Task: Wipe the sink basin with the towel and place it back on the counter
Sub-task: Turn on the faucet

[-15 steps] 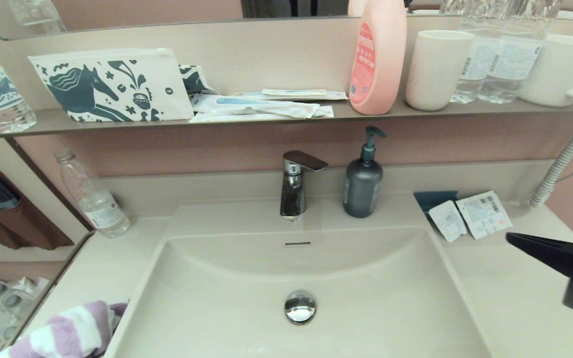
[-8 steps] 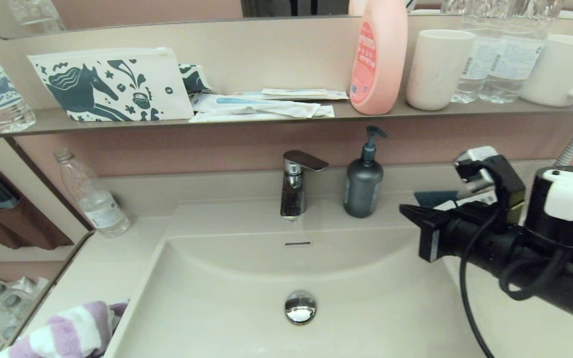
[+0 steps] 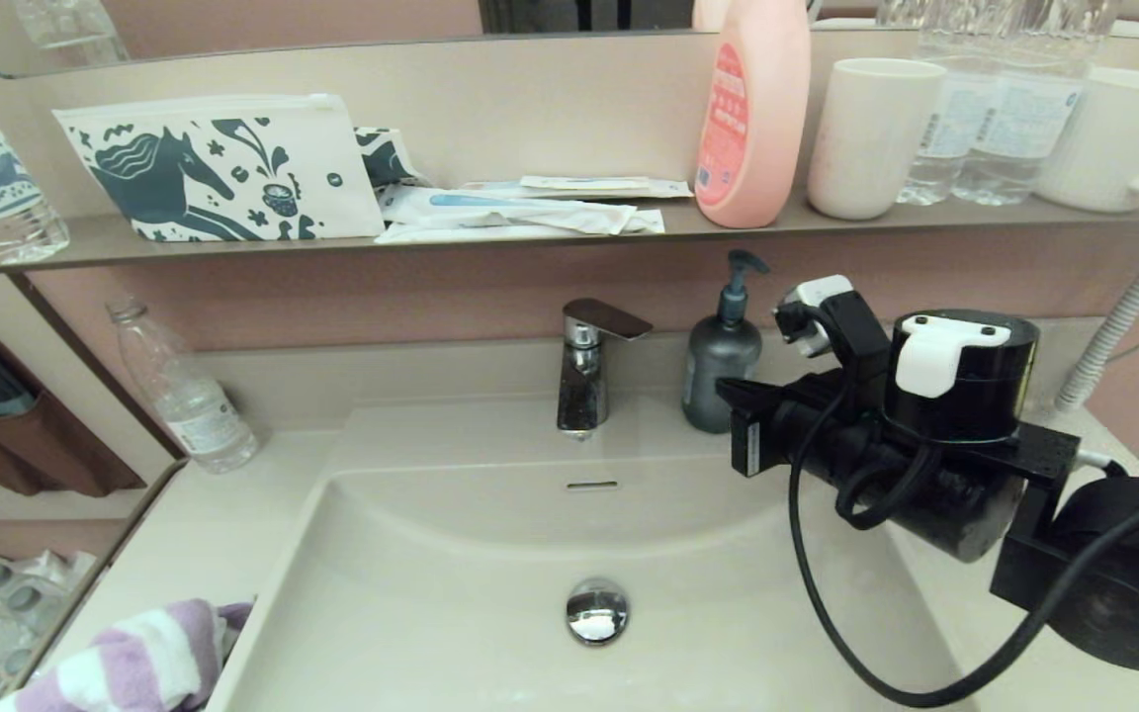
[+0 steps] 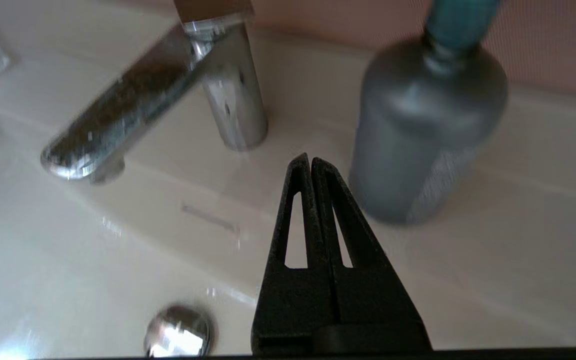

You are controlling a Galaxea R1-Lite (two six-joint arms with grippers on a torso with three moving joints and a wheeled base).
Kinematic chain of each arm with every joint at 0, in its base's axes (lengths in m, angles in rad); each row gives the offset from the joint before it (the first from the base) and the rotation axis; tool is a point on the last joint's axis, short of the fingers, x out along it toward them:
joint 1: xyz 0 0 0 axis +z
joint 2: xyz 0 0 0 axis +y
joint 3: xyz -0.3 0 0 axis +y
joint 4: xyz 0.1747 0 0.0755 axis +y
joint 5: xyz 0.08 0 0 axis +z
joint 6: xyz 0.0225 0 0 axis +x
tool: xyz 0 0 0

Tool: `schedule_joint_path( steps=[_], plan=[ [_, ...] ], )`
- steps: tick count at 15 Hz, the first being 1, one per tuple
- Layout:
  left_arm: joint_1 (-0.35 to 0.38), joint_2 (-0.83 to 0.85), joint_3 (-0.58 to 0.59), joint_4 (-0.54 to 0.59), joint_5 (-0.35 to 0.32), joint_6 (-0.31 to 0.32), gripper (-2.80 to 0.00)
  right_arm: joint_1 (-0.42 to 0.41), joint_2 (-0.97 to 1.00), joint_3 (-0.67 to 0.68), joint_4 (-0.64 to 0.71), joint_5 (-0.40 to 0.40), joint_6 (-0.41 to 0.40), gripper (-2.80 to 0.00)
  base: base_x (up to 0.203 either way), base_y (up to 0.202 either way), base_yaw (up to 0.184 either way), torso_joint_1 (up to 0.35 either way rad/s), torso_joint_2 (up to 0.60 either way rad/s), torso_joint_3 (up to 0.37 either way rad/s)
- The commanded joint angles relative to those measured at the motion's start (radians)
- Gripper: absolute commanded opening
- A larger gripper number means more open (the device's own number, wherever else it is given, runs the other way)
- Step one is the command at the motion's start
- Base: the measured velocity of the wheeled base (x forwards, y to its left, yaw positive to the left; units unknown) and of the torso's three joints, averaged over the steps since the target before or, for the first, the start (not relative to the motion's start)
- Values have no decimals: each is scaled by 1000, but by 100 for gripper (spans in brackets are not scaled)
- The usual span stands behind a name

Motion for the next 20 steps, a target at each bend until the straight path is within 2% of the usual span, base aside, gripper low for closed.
schedule_joint_path(
  steps=[1, 4, 20],
  plan=[
    [0, 0, 0, 0, 0, 0, -280, 6, 104, -22, -116, -2, -37, -280, 0, 0, 0, 0, 0, 0],
    [0, 1, 0, 0, 0, 0, -280, 39, 181, -93, -210, -55, -64, -280, 0, 0, 0, 0, 0, 0],
    [0, 0, 0, 0, 0, 0, -280, 77, 308, -377, -231, -53, -62, -280, 0, 0, 0, 0, 0, 0]
  ],
)
